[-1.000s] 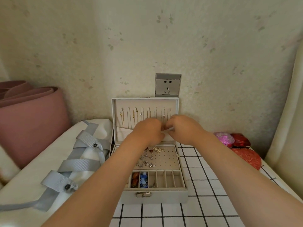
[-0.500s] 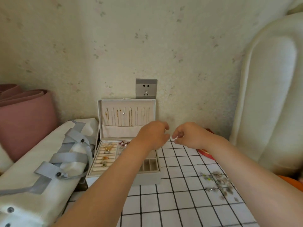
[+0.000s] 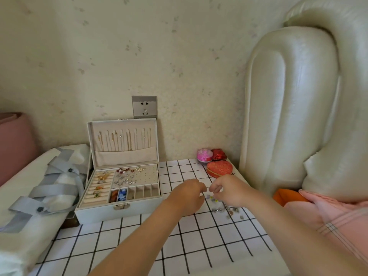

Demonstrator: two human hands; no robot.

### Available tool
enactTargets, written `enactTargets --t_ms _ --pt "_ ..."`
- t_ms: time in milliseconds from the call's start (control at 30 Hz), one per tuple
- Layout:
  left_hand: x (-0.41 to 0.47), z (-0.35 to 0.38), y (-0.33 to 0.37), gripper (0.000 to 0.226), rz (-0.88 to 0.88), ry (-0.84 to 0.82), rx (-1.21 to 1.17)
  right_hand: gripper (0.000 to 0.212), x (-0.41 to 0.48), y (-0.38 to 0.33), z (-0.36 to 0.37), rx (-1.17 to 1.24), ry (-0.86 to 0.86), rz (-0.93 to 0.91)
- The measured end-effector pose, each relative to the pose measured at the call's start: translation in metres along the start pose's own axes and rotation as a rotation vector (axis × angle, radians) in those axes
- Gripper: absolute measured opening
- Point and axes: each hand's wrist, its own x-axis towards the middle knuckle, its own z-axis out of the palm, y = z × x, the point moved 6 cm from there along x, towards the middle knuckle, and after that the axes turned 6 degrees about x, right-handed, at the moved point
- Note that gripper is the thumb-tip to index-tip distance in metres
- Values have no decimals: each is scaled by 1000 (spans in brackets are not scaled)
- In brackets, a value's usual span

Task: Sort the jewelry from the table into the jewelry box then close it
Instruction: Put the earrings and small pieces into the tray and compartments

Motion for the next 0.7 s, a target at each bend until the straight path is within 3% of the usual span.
enactTargets --t_ms 333,500,700 --pt "7 32 -2 42 157 -14 89 21 14 20 11 -89 -28 37" --pt "10 24 -4 28 85 28 180 23 19 17 17 -99 -55 25" --pt "9 23 -7 21 -7 51 68 19 19 15 22 -117 -66 14"
